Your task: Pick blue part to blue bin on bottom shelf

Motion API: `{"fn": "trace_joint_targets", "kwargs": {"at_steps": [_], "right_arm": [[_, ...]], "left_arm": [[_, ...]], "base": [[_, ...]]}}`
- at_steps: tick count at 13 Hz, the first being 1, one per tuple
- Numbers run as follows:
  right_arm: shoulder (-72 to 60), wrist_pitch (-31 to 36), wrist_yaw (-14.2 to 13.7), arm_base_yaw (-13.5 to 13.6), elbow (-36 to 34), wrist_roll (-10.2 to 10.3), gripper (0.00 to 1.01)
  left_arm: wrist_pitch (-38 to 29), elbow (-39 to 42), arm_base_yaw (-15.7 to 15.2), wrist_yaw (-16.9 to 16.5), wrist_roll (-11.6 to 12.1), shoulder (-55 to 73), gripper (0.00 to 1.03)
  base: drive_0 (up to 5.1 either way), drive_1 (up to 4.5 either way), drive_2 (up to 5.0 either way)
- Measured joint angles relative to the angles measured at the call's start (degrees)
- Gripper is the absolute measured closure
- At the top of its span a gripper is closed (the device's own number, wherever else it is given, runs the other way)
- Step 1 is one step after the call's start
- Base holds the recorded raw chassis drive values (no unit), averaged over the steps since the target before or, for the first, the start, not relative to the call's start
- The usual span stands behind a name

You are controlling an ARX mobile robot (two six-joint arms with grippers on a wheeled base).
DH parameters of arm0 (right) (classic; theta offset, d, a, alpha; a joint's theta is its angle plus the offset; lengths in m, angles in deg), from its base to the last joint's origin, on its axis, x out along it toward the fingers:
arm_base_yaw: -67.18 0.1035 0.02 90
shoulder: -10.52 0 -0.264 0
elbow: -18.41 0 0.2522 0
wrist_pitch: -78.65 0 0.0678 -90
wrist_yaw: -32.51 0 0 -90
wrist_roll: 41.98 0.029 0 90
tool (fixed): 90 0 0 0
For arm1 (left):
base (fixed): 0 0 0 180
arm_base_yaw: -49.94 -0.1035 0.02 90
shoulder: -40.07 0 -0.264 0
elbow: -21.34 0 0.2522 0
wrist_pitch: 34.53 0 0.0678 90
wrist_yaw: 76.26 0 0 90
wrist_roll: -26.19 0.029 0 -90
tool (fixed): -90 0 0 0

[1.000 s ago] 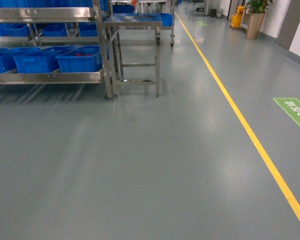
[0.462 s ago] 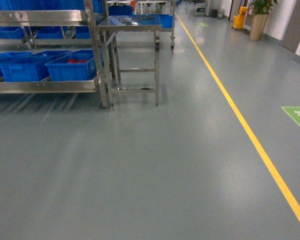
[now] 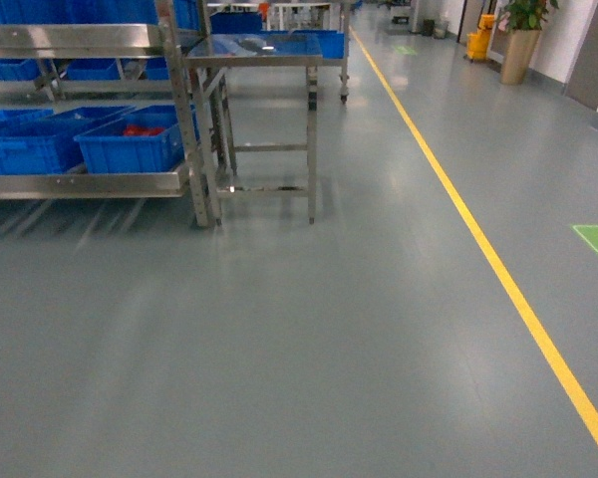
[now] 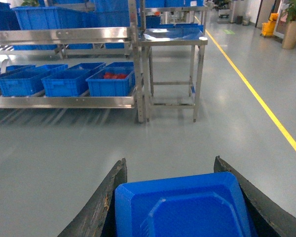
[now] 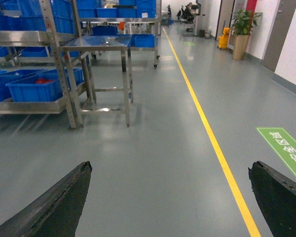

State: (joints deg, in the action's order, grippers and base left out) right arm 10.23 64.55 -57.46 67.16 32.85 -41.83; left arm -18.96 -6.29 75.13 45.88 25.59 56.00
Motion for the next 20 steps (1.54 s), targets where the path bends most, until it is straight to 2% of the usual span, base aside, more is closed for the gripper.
{"fn": "trace_joint_targets", "kwargs": {"at_steps": [20], "right_arm": [[0.00,0.11,-0.02,0.00,0.00,0.00,0.03]], "left_arm": [[-0.07,0.07,0.00,-0.02,0.02,-0.07,0.59]], "base": [[0.0,4.22,-4.2]]}}
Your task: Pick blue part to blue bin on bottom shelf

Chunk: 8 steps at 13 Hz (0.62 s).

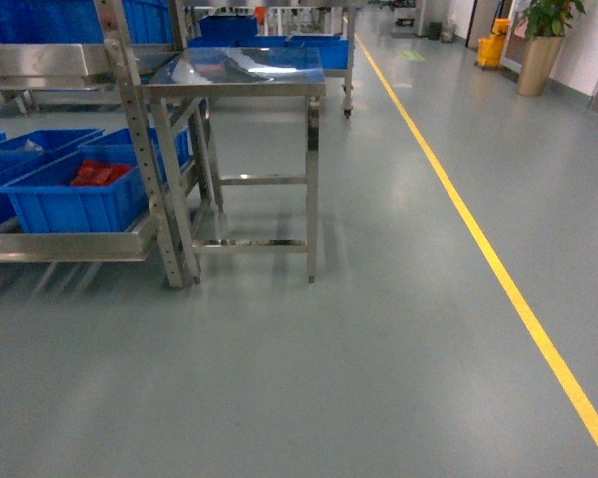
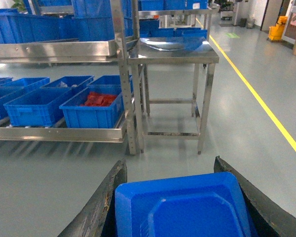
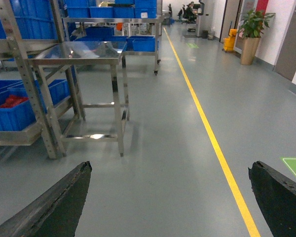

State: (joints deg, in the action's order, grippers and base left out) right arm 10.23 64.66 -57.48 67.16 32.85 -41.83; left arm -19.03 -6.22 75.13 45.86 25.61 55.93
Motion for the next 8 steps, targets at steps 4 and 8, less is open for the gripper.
{"fn": "trace_joint_targets", "kwargs": {"at_steps": [4,8], "right_arm": [[0.00,0.02,0.00,0.00,0.00,0.00,0.03],[0.00,-0.13,0.00,0.00,0.00,0.00,0.03]], "left_arm": [[-0.15,0.00,0.00,0.00,0.28,-0.02,0.59],[-0.13,0.00,0.00,0.04,0.59,-0.07,0.59]], "base": [[0.0,4.20,-4.2],[0.0,4.21,-4.2]]}}
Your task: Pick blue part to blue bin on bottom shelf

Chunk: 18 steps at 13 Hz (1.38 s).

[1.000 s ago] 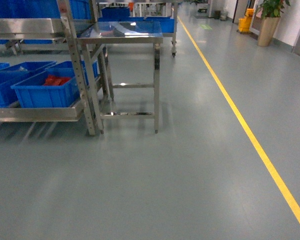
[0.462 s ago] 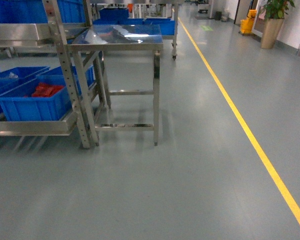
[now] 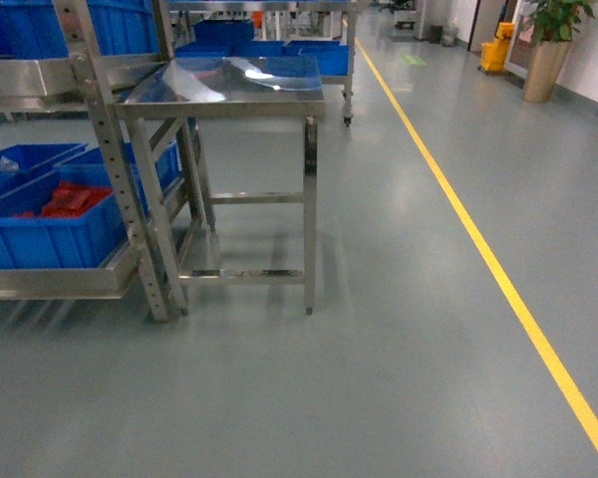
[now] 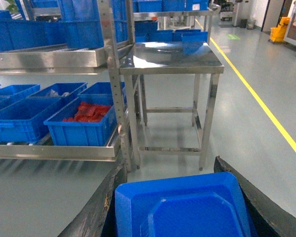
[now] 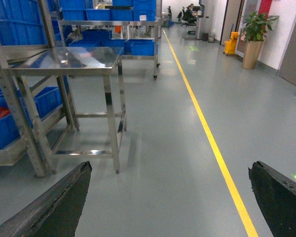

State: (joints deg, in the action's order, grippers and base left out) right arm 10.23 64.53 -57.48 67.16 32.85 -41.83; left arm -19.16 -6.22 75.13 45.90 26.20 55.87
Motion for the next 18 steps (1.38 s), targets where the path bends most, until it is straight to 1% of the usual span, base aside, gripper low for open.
{"fn": "trace_joint_targets", "kwargs": {"at_steps": [18], "right_arm": [[0.00,-0.07,0.00,0.00,0.00,0.00,0.03]], "left_arm": [[0.00,0.00,0.00,0.00,0.00,0.13,0.59]], "base": [[0.0,4.23,-4.2]]}}
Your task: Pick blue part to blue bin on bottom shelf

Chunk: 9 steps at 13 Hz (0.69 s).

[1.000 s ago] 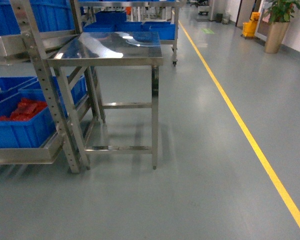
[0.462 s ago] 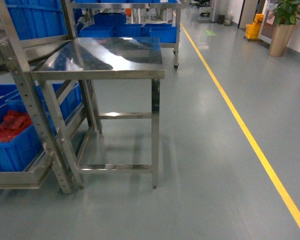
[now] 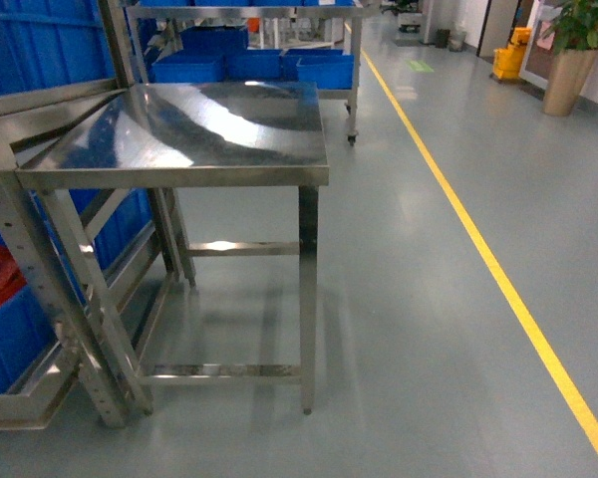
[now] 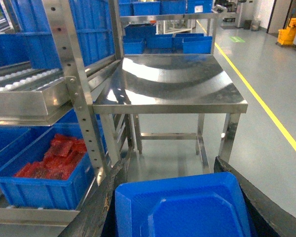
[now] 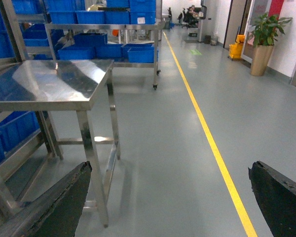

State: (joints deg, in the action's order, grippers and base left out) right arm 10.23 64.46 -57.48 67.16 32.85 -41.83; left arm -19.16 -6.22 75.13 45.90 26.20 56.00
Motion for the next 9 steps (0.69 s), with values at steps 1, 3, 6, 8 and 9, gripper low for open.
{"fn": "trace_joint_targets", "kwargs": {"at_steps": [1,3,6,8,9], "right_arm": [[0.00,0.33,0.00,0.00,0.00,0.00,0.03],[0.00,0.11,0.00,0.00,0.00,0.00,0.03],[0.00,0.35,0.00,0.00,0.00,0.00,0.03],[0.00,0.22,0.00,0.00,0.00,0.00,0.03],[0.00,-0.02,0.02,0.00,0.00,0.00,0.03]], "left_arm": [[0.04,0.00,0.00,0.04,0.00,-0.11,0.59],[-0.02,0.00,0.00,0.02,0.00,-0.07,0.59],[-0.04,0.00,0.00,-0.07,0.00,-0.07,0.59],[-0.24,0.00,0.00,-0.04,0.00,-0.07,0.59],[0.26,0.02,0.00,0.09,0.00,0.17,0.59]], "base": [[0.0,4.22,-4.2],[0.0,4.22,-4.2],[0.1,4.30,-4.1],[0.1,4.30,-4.1],[0.1,4.30,-4.1]]}}
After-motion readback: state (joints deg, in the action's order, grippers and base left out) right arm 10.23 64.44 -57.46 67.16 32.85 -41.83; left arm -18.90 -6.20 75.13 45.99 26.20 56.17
